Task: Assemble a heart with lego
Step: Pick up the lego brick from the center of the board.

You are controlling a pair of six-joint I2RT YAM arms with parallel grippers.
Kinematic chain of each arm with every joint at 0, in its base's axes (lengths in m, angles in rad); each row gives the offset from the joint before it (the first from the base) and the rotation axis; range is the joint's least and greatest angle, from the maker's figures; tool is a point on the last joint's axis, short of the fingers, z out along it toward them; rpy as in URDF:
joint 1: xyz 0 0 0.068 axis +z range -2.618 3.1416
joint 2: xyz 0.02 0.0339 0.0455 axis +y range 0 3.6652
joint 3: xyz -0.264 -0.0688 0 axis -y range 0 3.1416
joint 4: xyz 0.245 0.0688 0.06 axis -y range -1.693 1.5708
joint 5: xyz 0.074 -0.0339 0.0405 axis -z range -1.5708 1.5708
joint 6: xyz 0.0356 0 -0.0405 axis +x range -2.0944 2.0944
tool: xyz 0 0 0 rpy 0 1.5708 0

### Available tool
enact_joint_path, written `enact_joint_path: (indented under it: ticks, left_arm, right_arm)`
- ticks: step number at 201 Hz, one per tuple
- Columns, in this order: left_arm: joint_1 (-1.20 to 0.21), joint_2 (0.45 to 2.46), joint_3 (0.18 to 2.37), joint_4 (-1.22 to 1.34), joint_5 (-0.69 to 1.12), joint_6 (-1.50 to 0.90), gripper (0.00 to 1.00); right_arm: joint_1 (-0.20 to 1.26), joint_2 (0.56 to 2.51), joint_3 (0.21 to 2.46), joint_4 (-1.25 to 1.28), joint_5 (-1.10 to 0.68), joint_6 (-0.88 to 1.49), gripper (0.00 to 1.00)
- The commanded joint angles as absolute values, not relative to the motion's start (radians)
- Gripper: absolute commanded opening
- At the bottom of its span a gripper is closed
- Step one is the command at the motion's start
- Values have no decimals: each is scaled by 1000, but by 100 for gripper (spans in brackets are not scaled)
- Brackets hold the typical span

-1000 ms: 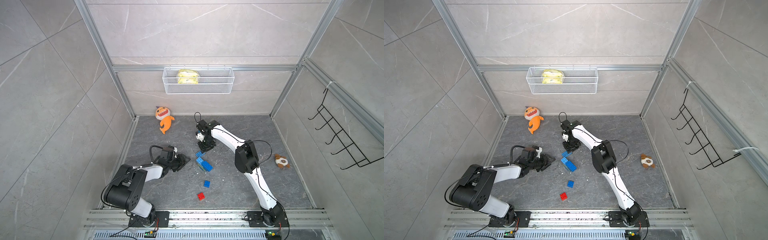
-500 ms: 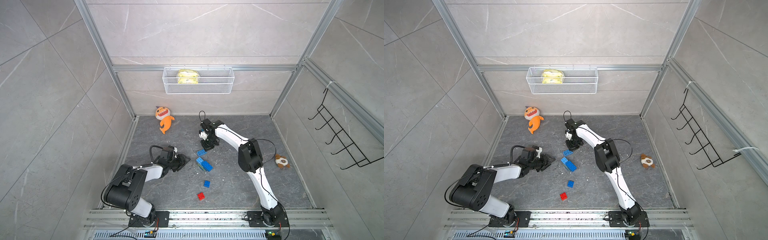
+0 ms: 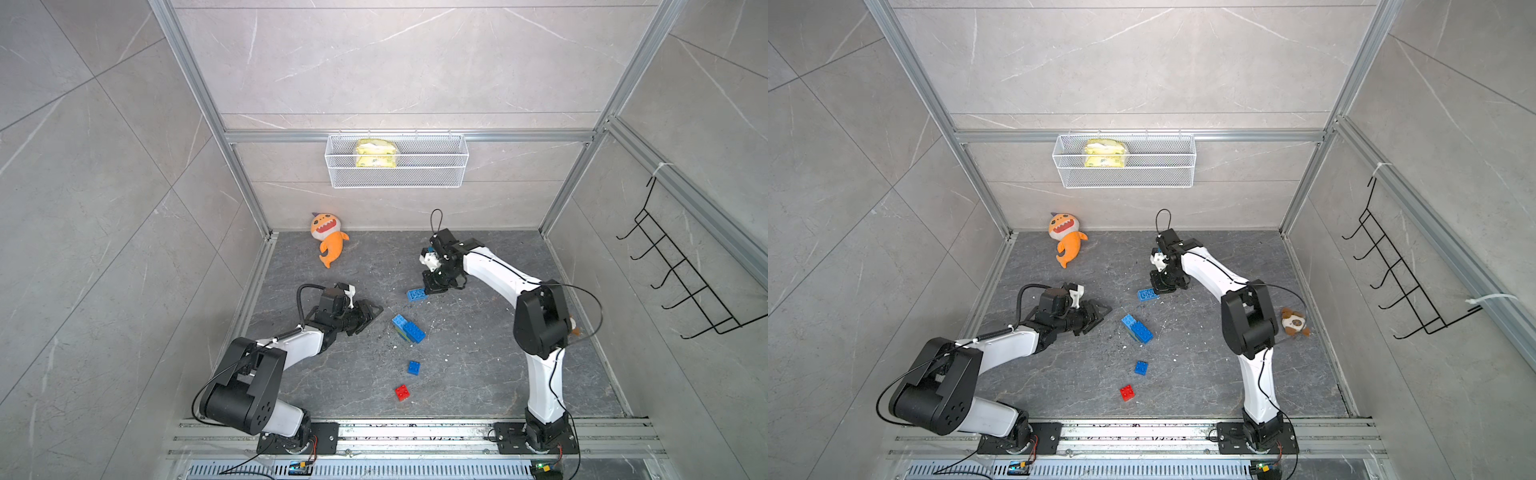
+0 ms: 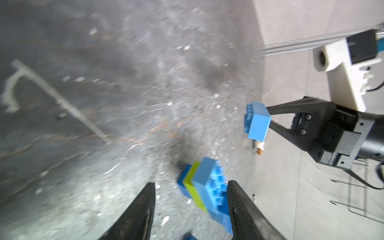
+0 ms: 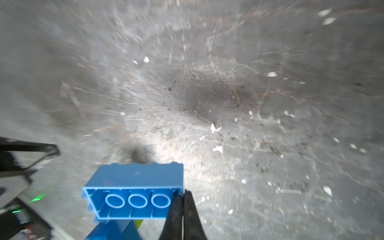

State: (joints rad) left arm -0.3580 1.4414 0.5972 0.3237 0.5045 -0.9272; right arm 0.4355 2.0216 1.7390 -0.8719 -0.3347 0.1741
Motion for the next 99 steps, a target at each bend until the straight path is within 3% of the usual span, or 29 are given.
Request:
enact_joint_path:
  ticks: [1,39,99]
  left_arm:
    - [-391,1390,691,408,547,-944,60]
    - [-445,1432,771,725,642,-1001,61]
    - [-496,1414,873,742,692,-760,69]
  right_arm:
    - [396,1892,1669,-760,-546,279,1]
    - [343,1761,1543,-542,-856,488,3]
    - [274,1674,1472,-367,-1044,692,4]
